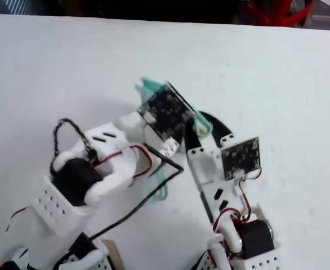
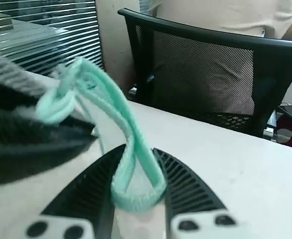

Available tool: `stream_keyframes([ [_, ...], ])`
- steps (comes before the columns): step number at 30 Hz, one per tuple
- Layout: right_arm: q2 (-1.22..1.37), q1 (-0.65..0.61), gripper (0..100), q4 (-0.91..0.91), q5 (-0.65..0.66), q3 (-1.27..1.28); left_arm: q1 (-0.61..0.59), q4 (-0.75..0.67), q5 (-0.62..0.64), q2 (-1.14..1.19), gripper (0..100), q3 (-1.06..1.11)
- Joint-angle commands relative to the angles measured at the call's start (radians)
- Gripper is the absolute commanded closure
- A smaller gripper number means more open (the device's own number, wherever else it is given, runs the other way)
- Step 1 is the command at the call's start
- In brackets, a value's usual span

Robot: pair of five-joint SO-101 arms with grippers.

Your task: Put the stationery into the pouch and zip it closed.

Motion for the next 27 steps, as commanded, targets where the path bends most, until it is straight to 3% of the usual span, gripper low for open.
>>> stream_keyframes([
  [1, -0.073, -0.079, 98.1, 0.091, 0.037, 0.011, -0.024, -0.034, -0.018, -0.016, 96, -0.109],
  [9, -0.283, -0.166, 98.1, 0.133, 0.048, 0.097, 0.033, -0.025, 0.084, -0.008, 90, -0.124],
  [12, -0.274, -0.163, 98.1, 0.119, 0.046, 0.101, 0.102, 0.008, 0.037, -0.008, 91, -0.109],
  [21, -0.266, -0.165, 98.1, -0.025, 0.044, 0.186, 0.105, 0.167, -0.048, -0.016, 96, -0.138],
  [27, -0.266, -0.168, 98.1, -0.127, 0.048, 0.242, 0.246, 0.33, -0.061, -0.007, 98, -0.293],
])
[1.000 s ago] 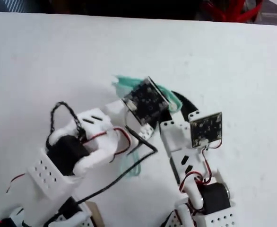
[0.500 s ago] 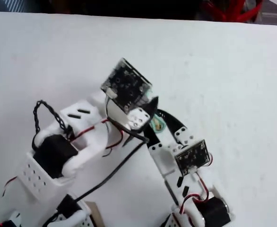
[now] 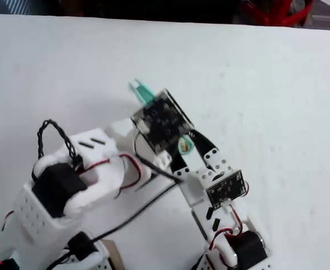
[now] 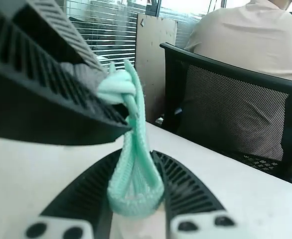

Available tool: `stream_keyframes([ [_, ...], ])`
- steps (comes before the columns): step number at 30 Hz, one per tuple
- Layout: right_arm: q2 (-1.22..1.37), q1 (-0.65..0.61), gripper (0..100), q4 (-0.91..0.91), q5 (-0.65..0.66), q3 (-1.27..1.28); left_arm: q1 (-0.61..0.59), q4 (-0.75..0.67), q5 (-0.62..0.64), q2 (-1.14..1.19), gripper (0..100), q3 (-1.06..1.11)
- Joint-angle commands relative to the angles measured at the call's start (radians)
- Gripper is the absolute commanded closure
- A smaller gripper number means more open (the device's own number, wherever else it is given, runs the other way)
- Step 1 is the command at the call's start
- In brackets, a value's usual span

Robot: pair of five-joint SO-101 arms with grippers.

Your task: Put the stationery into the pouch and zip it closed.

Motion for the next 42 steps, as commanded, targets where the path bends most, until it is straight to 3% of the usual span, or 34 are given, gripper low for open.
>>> stream_keyframes([
  [1, 0.01, -0.016, 98.1, -0.054, 0.002, 0.021, 0.16, 0.038, -0.015, -0.005, 98, -0.106],
  [6, 0.01, -0.016, 98.1, -0.079, 0.005, 0.029, 0.28, 0.009, -0.034, 0.021, 98, -0.077],
  [12, 0.002, -0.008, 98.1, -0.065, -0.002, 0.021, 0.26, 0.072, -0.057, 0.087, 98, -0.161],
  [22, -0.001, 0.093, 98.1, 0.14, -0.063, -0.164, 0.012, 0.094, -0.066, -0.038, 98, -0.172],
  [30, 0.008, 0.082, 98.1, 0.229, -0.012, -0.259, -0.205, -0.066, -0.058, -0.081, 98, -0.135],
  [34, 0.008, 0.005, 98.1, 0.338, 0.0, -0.333, -0.228, -0.155, -0.058, -0.021, 98, -0.054],
  [39, 0.031, -0.005, 97.4, 0.404, 0.0, -0.405, -0.228, -0.183, -0.058, 0.027, 98, -0.029],
  [42, 0.125, -0.01, 86.8, 0.387, -0.009, -0.404, -0.229, -0.206, -0.063, 0.033, 98, -0.021],
])
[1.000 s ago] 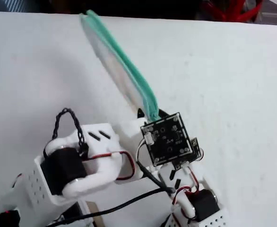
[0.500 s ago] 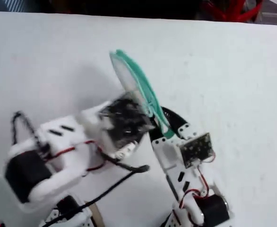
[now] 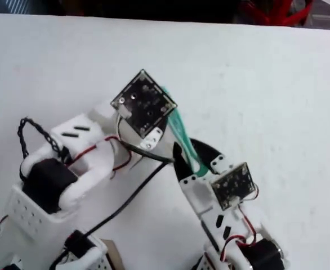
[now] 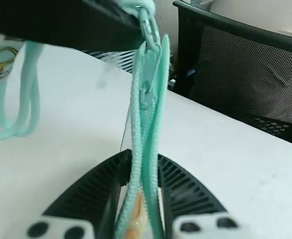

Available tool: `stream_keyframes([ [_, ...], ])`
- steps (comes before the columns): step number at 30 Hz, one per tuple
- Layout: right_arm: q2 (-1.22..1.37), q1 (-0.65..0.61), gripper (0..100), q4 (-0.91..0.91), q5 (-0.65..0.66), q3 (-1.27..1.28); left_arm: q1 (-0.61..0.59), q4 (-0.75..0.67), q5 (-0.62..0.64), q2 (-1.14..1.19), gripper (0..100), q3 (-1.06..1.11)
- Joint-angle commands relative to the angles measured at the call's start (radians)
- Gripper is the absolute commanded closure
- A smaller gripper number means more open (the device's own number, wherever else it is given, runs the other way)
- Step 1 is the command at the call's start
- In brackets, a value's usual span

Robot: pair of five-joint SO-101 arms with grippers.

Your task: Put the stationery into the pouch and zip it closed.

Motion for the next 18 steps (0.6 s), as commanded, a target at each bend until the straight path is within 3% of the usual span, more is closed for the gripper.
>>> stream_keyframes([
  [1, 0.113, -0.015, 83.0, -0.035, 0.002, -0.068, -0.018, -0.043, -0.006, 0.005, 98, 0.002],
  [8, 0.288, -0.008, 79.6, -0.077, 0.0, -0.075, -0.145, -0.043, 0.0, 0.004, 98, 0.0],
  [18, 0.041, -0.013, 74.1, -0.061, 0.0, 0.029, -0.275, -0.074, -0.002, 0.005, 98, 0.002],
])
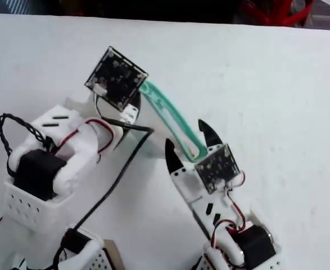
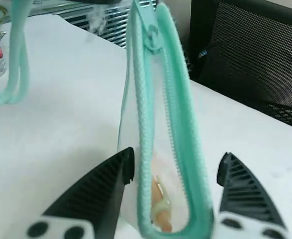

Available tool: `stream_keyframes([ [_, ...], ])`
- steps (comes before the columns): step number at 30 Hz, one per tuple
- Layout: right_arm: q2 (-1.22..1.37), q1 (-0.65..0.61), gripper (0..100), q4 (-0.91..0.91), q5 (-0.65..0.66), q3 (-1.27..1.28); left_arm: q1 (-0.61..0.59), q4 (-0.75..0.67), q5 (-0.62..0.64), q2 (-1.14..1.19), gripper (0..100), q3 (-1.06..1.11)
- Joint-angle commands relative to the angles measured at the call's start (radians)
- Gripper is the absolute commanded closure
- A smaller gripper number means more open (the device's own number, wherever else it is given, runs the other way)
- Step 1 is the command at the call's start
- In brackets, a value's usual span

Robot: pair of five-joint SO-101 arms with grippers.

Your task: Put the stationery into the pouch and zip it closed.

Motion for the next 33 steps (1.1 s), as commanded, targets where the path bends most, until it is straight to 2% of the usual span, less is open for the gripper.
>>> stream_keyframes([
  [1, -0.117, -0.001, 74.1, 0.021, 0.002, 0.014, -0.051, -0.052, 0.0, -0.001, 98, -0.006],
  [4, -0.196, -0.004, 73.6, 0.05, 0.002, 0.031, -0.067, -0.058, 0.0, -0.001, 98, -0.006],
  [8, -0.18, -0.004, 65.9, 0.047, 0.0, 0.015, -0.064, -0.058, -0.002, 0.001, 98, 0.002],
  [12, -0.179, -0.042, 65.2, 0.038, 0.011, 0.031, -0.059, -0.061, -0.008, -0.001, 98, 0.031],
  [18, -0.163, -0.071, 65.2, -0.189, 0.011, 0.163, -0.058, -0.058, -0.006, -0.005, 98, 0.055],
  [33, 0.361, -0.044, 65.8, -0.519, 0.012, 0.068, -0.059, -0.008, -0.008, -0.01, 97, 0.06],
])
